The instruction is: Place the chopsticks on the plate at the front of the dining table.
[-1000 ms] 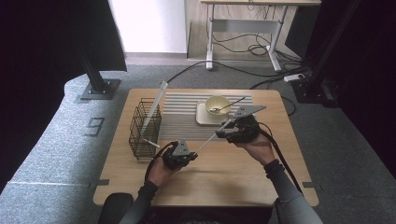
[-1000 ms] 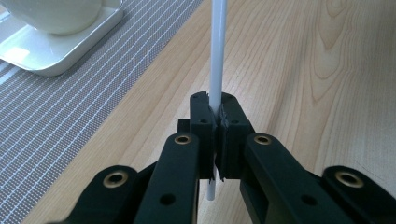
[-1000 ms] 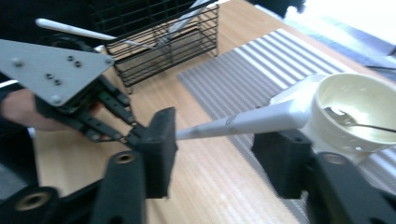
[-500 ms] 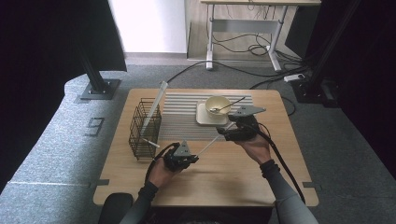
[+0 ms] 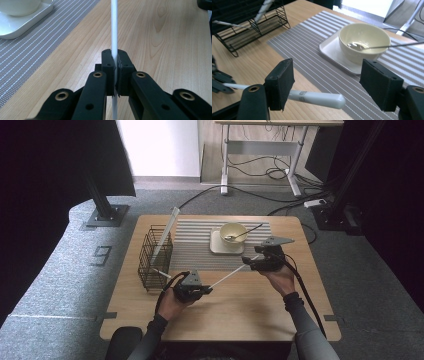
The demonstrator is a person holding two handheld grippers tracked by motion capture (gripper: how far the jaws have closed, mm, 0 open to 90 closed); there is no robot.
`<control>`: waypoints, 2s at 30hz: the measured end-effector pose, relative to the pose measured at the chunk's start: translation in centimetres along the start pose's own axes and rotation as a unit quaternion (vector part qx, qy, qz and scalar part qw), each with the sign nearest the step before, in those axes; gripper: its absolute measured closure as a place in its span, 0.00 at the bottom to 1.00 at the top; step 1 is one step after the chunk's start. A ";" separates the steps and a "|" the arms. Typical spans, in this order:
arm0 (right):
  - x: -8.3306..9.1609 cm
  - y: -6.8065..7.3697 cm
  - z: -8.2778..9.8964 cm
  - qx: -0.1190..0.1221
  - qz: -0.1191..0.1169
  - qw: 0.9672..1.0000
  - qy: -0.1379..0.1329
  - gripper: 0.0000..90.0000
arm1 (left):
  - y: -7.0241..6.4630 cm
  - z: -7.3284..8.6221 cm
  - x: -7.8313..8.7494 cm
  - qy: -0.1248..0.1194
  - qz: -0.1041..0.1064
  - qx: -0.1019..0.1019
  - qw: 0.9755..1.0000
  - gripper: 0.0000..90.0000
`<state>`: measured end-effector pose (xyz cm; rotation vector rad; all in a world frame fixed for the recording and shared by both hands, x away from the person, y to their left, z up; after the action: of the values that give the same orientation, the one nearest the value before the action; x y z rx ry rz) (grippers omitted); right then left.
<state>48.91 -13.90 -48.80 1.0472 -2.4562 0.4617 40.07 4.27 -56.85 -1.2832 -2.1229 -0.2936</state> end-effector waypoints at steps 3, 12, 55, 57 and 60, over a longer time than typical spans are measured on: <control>-0.3 -0.2 0.5 -0.003 0.002 1.000 0.004 0.30 | 0.0 0.0 0.0 0.000 -0.002 0.001 1.000 0.96; -1.6 -1.3 2.7 -0.016 0.013 1.000 0.020 0.30 | 0.1 0.0 0.1 0.000 -0.003 0.005 1.000 0.95; 1.4 -1.6 12.0 -0.017 0.024 0.997 0.076 0.10 | 2.7 1.2 -0.1 0.025 -0.077 0.072 0.994 0.96; 1.2 -1.5 12.9 -0.013 0.030 0.995 0.093 0.02 | 2.9 1.2 -0.1 0.024 -0.081 0.078 0.993 0.96; 1.1 -1.4 13.7 0.003 0.039 0.992 0.118 0.00 | 3.2 1.2 0.0 0.023 -0.088 0.084 0.992 0.96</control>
<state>45.80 -21.73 -59.70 0.8477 -2.2919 0.5830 42.34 6.48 -58.18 -0.9870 -2.1743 -0.2117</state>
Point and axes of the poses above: each handheld gripper's, and its own axes: x roughly backward along the jaws, z roughly out of its underside, y roughly to its left, the point moved 10 cm from there along -x, roughly forward along the jaws, and after that the axes turned 11 degrees about x, right-handed, at the moved point
